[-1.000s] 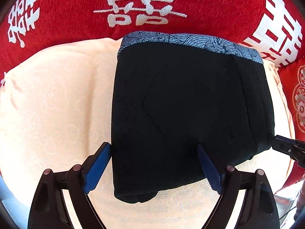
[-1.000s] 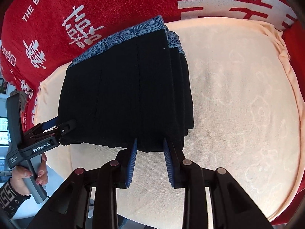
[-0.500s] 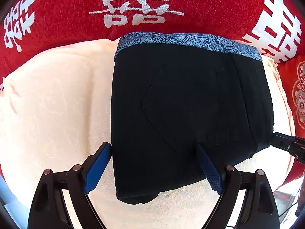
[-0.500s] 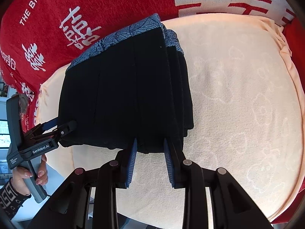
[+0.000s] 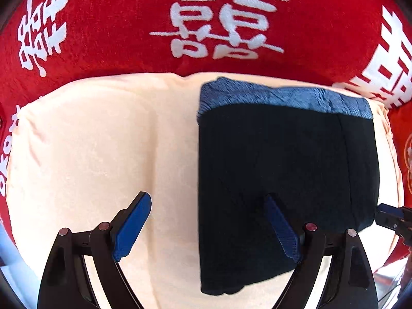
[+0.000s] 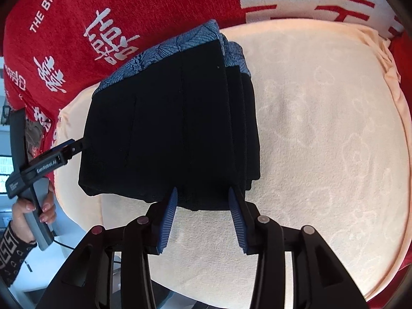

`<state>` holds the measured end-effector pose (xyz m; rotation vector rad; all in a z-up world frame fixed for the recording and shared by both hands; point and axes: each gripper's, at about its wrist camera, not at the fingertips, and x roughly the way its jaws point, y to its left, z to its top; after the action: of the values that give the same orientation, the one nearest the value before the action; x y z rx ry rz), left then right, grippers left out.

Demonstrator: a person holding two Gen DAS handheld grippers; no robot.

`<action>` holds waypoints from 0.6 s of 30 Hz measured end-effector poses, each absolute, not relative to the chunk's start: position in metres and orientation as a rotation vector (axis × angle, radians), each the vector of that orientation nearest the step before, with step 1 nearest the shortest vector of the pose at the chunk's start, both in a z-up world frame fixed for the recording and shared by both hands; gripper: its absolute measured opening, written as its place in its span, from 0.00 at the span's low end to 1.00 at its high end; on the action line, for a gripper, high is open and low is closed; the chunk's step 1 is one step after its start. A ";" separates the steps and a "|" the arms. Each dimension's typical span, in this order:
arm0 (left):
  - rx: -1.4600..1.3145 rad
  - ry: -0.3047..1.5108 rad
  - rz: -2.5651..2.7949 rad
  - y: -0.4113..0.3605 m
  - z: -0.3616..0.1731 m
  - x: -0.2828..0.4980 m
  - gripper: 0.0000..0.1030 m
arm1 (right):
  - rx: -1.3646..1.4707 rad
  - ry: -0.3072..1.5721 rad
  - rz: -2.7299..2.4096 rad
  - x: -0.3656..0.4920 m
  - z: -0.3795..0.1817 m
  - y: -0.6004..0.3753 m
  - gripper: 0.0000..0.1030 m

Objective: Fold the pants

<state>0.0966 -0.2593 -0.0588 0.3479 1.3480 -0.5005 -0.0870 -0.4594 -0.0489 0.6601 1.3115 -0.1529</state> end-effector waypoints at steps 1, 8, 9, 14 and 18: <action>0.345 1.344 -0.501 -0.258 -0.058 0.100 0.88 | 0.650 1.303 -0.155 -0.087 -0.047 -0.462 0.48; 0.187 1.471 -0.632 -0.255 -0.075 0.132 0.88 | 0.793 1.215 -0.131 -0.093 -0.059 -0.507 0.64; 0.170 1.489 -0.652 -0.254 -0.078 0.136 0.88 | 0.826 1.210 -0.097 -0.091 -0.066 -0.513 0.66; 0.086 1.544 -0.812 -0.242 -0.086 0.154 0.88 | 0.949 1.212 0.037 -0.086 -0.096 -0.537 0.67; 0.044 1.613 -0.881 -0.243 -0.106 0.161 0.88 | 1.041 1.177 0.126 -0.080 -0.112 -0.551 0.67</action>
<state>0.1612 -0.2427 -0.1062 0.0441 1.6133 -0.8815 -0.0799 -0.5512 -0.1124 1.0411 1.1769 0.1258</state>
